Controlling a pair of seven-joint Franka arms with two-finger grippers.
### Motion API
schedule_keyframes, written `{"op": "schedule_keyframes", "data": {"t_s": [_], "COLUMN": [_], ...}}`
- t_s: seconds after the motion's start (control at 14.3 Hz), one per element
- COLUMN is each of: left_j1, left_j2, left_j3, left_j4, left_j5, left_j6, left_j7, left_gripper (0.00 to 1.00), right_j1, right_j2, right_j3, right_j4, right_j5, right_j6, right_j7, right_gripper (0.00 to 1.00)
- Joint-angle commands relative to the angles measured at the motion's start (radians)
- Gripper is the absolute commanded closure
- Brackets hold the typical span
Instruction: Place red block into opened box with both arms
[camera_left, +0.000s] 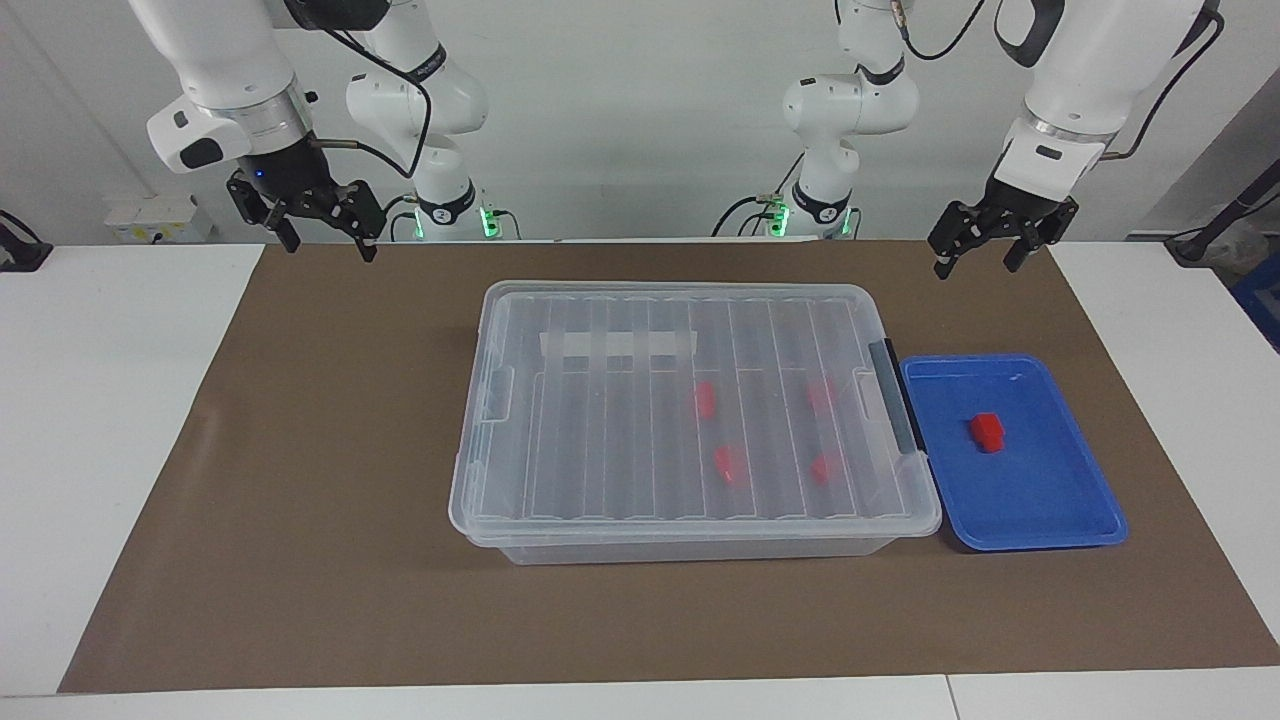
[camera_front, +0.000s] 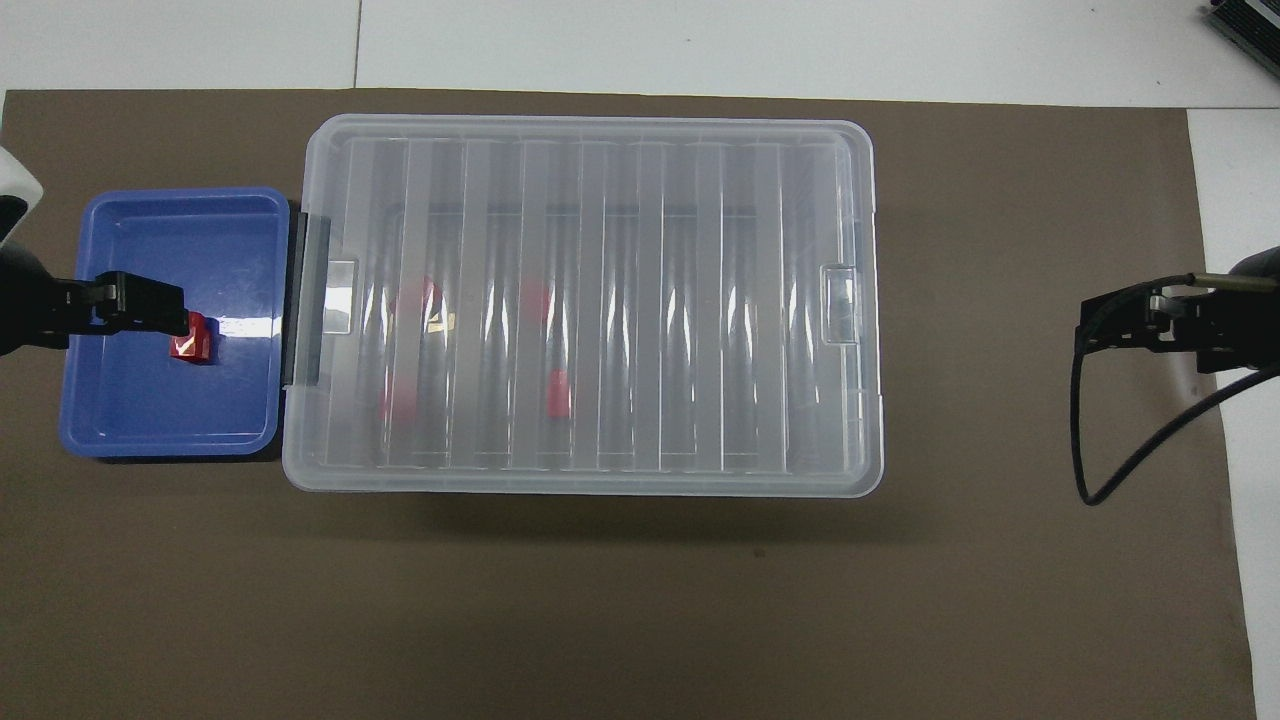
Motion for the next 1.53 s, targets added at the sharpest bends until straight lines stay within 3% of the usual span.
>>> {"op": "schedule_keyframes", "data": {"t_s": [0.0, 0.42, 0.84, 1.05, 1.47], "left_j1": [-0.026, -0.023, -0.009, -0.017, 0.029], "left_j2": [-0.017, -0.015, -0.017, -0.017, -0.021], "left_j3": [0.032, 0.030, 0.030, 0.030, 0.032], "left_j4": [-0.014, -0.011, -0.014, -0.014, -0.031], "left_j5": [0.009, 0.010, 0.010, 0.010, 0.009], "left_j6": [0.006, 0.011, -0.006, -0.004, 0.005], "left_j7": [0.008, 0.012, 0.008, 0.008, 0.014], "left_gripper": [0.00, 0.00, 0.00, 0.00, 0.00], "right_j1": [-0.010, 0.015, 0.127, 0.162, 0.170], "right_j2": [-0.033, -0.008, 0.097, 0.133, 0.121], "right_j3": [0.006, 0.018, 0.016, 0.016, 0.016], "right_j4": [-0.073, -0.211, -0.288, -0.289, -0.320], "right_j5": [0.020, 0.019, 0.011, -0.001, -0.024], "right_j6": [0.090, 0.308, 0.518, 0.544, 0.515], "right_j7": [0.021, 0.045, 0.134, 0.171, 0.164], "right_gripper": [0.00, 0.01, 0.01, 0.01, 0.01]}}
